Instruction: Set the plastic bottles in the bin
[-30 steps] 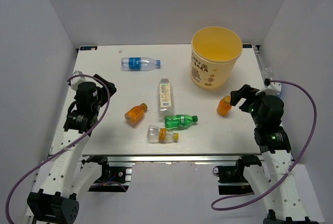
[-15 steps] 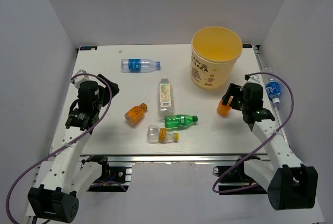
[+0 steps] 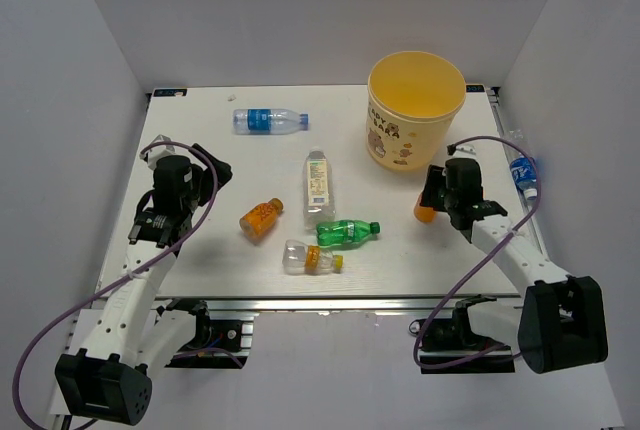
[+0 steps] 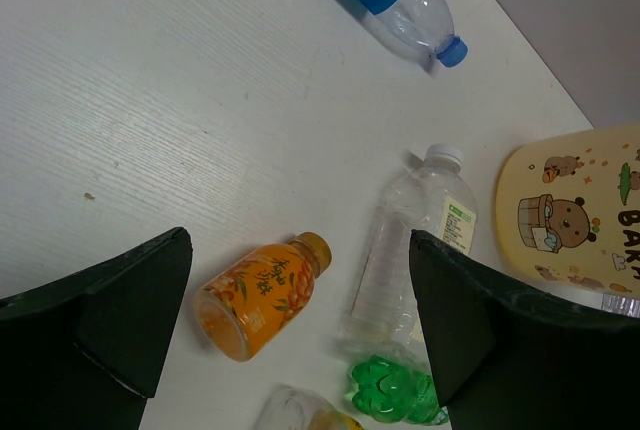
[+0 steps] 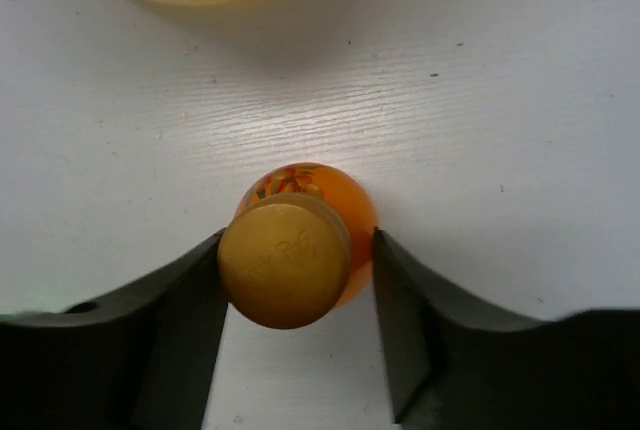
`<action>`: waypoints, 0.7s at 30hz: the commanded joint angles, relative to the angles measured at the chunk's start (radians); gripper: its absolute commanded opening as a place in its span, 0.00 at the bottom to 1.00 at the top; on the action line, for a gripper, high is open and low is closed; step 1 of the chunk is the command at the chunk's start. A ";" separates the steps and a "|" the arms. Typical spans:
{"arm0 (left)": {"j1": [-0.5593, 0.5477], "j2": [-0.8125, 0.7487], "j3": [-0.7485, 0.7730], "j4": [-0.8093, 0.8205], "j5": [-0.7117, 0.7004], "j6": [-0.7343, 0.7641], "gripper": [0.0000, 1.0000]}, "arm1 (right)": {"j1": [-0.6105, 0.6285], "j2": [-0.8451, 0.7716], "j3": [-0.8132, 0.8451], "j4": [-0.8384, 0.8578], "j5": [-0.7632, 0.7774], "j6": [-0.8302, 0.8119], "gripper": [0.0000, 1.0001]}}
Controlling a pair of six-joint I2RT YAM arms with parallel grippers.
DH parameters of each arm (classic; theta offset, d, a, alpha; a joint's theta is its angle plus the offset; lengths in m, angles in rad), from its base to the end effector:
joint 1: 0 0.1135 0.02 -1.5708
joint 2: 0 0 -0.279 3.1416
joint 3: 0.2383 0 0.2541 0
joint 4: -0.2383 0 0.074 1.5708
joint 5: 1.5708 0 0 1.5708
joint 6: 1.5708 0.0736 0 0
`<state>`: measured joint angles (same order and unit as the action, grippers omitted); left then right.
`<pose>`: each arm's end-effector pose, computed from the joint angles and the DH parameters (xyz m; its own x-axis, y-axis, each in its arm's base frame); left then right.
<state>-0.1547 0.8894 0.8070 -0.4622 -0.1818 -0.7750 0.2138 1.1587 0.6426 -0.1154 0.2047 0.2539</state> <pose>0.2199 -0.0208 0.2938 -0.3648 -0.6396 -0.6766 -0.3591 0.7671 -0.5316 0.2675 0.0428 0.2132 -0.5703 0.1278 -0.8114 0.0990 0.9913 0.0866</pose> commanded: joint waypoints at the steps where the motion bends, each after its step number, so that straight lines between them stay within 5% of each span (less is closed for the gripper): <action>1: -0.002 -0.006 -0.012 0.028 0.010 0.003 0.98 | 0.018 -0.008 0.025 -0.016 0.078 0.013 0.50; 7: -0.002 0.008 -0.017 0.034 0.018 0.002 0.98 | 0.041 -0.094 0.032 -0.059 0.104 0.033 0.16; 9: 0.000 0.011 -0.015 0.037 0.018 0.000 0.98 | 0.041 -0.143 0.066 -0.087 0.056 0.015 0.14; 16: -0.002 0.022 -0.015 0.042 0.025 0.002 0.98 | 0.052 -0.298 0.241 -0.080 -0.457 -0.051 0.08; 21: 0.000 0.039 -0.015 0.033 0.025 0.000 0.98 | 0.050 -0.255 0.402 0.034 -0.360 -0.061 0.10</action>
<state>-0.1547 0.9226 0.7933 -0.4370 -0.1677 -0.7753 0.2646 0.8722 0.9455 -0.1886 -0.1421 0.2199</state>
